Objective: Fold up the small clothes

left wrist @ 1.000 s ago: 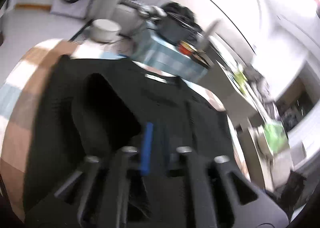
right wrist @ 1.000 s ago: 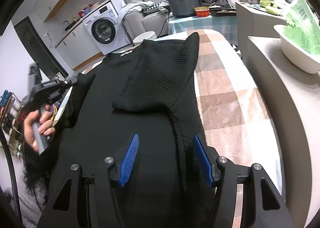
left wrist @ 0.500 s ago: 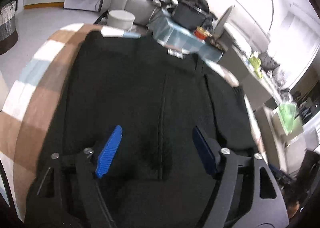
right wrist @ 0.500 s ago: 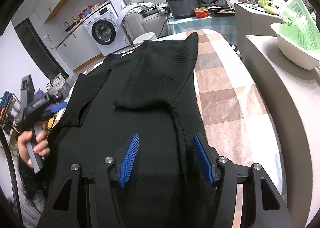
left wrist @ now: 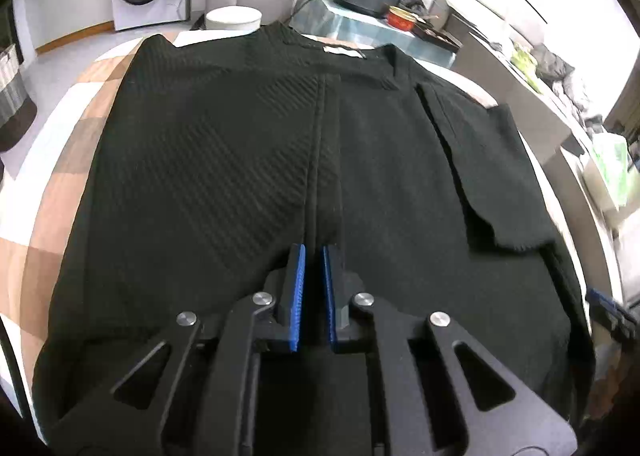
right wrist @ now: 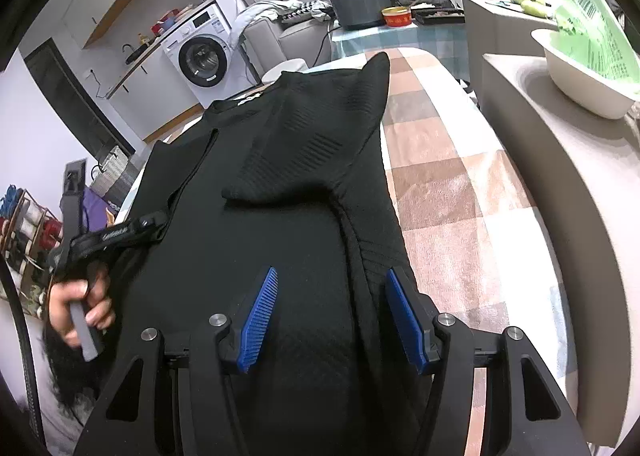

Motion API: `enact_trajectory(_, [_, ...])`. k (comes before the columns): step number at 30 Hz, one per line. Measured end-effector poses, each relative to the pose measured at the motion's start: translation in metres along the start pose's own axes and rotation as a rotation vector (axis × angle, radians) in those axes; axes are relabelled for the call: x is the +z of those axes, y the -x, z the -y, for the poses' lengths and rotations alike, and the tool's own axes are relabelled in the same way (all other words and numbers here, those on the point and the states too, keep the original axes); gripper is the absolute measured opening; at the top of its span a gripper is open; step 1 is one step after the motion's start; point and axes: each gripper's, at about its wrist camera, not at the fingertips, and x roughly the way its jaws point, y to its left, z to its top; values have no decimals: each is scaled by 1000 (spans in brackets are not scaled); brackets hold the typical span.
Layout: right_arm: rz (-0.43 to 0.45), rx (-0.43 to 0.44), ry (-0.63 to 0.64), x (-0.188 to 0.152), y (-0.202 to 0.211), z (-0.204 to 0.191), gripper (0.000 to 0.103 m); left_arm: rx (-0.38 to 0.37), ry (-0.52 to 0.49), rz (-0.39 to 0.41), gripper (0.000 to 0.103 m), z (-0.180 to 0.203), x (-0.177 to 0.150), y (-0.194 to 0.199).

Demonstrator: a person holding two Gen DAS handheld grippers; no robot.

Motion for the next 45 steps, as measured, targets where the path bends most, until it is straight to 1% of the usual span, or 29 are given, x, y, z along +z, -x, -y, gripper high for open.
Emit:
enact_trajectory(2, [3,-5,-8,-1,3,2,58,-20,43,-10,7,-3,2,1])
enact_trajectory(4, [8,-14,-11,-3,7,4,58,-56,63,-18,8,-5,0,9])
enact_trajectory(5, [11,-18,-12,-3,9,6,58,-70,63,-15,10,-6,-1,14])
enact_trajectory(6, [14,-21,-13,-5,11,8,58,-73,56,-6,16,-6,-3,22])
enact_trajectory(7, [16,-22,-15,-6,13,9,58,-63,45,9,20,-6,-7,33])
enact_trajectory(8, [17,-25,-17,-7,15,10,60,-50,38,25,28,-6,-11,43])
enact_trajectory(9, [16,-27,-15,-8,18,11,61,-32,27,51,41,-8,-18,59])
enact_trajectory(10, [18,-28,-11,-10,20,11,63,-23,21,73,48,-9,-24,72])
enact_trajectory(12, [22,-26,7,-15,27,11,64,-4,10,110,69,-13,-37,97])
enact_trajectory(15, [21,-30,51,-27,39,9,64,48,-9,159,82,-22,-68,140])
enact_trajectory(17, [19,-25,70,-36,45,9,64,69,-16,188,86,-28,-92,169])
enact_trajectory(19, [14,-13,84,-47,54,10,64,83,-12,204,96,-34,-117,193])
enact_trajectory(20, [13,-7,92,-54,60,11,64,85,-9,210,103,-37,-128,203])
enact_trajectory(25, [-10,17,128,-84,83,18,64,118,13,238,102,-50,-183,252])
enact_trajectory(29, [-57,19,144,-103,101,33,64,123,56,244,102,-64,-216,272])
enact_trajectory(32, [-106,42,138,-114,107,45,64,144,84,232,102,-75,-240,277])
enact_trajectory(36, [-166,89,134,-131,110,52,64,164,105,215,102,-87,-257,273])
enact_trajectory(38, [-188,98,144,-141,110,53,64,169,118,192,102,-94,-264,271])
enact_trajectory(40, [-194,87,162,-149,109,51,64,187,103,160,99,-95,-264,264])
enact_trajectory(42, [-199,81,177,-155,107,49,62,214,79,143,93,-96,-266,261])
enact_trajectory(43, [-200,86,192,-159,106,47,61,222,77,137,93,-99,-270,262])
enact_trajectory(44, [-201,86,204,-161,104,46,60,220,81,132,93,-100,-268,259])
enact_trajectory(45, [-204,85,212,-163,103,45,58,217,93,115,90,-105,-270,258])
